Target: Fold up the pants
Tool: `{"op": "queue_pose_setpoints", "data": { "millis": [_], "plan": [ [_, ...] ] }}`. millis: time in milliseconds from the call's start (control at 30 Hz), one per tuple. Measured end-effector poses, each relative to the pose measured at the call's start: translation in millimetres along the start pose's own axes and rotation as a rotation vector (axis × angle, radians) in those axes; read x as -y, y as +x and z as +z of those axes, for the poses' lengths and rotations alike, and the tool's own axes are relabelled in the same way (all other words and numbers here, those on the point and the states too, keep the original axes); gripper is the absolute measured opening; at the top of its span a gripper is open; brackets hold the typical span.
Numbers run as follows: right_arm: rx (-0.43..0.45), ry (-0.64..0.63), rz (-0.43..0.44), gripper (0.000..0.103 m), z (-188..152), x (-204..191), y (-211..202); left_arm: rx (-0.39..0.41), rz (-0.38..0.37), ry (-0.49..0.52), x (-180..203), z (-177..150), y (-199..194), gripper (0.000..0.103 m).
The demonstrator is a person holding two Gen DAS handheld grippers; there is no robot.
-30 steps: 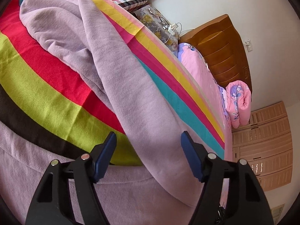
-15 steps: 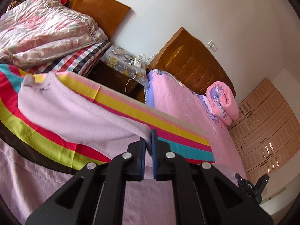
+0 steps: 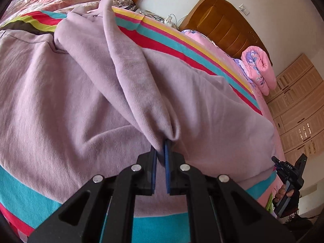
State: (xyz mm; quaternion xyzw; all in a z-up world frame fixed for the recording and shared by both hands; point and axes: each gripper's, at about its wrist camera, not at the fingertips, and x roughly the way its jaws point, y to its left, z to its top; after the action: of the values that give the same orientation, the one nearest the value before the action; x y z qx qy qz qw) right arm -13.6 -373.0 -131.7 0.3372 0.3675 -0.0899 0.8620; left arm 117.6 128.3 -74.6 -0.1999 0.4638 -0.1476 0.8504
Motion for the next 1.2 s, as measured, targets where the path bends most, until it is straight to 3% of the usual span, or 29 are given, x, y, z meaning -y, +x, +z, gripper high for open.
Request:
{"op": "queue_pose_setpoints", "data": {
  "millis": [133,233,333,533,600,667,700,900,1100,1200],
  "plan": [
    [0.052,-0.060,0.026,0.010,4,-20,-27,0.083,-0.022,0.071,22,11,-36,0.007],
    [0.026,-0.071,-0.003,0.010,-2,-15,-23,0.031,0.022,0.083,16,-2,-33,0.007],
    [-0.032,0.017,-0.004,0.010,-11,7,-1,-0.062,0.064,-0.013,-10,-22,-12,0.004],
    [-0.019,0.013,0.008,0.010,-8,7,-4,-0.025,0.113,-0.046,-26,-19,-19,0.003],
    [-0.020,0.035,0.005,0.012,-9,10,-2,-0.020,0.070,-0.059,-25,-15,-19,0.010],
    [-0.016,0.041,0.008,0.021,-12,12,-5,-0.024,0.022,-0.092,-25,-13,-16,0.055],
    [-0.012,0.040,0.014,0.022,-12,11,-7,-0.019,0.012,-0.106,-24,-14,-16,0.059],
    [-0.037,0.025,0.037,0.026,-16,3,-7,-0.036,-0.071,-0.184,-24,-20,-7,0.066],
    [-0.044,0.021,0.060,0.026,-22,0,-10,-0.048,-0.124,-0.178,-8,-15,0,0.067],
    [-0.045,0.040,0.061,0.026,-24,6,-8,-0.026,-0.185,-0.253,-24,-16,4,0.067]
  ]
}}
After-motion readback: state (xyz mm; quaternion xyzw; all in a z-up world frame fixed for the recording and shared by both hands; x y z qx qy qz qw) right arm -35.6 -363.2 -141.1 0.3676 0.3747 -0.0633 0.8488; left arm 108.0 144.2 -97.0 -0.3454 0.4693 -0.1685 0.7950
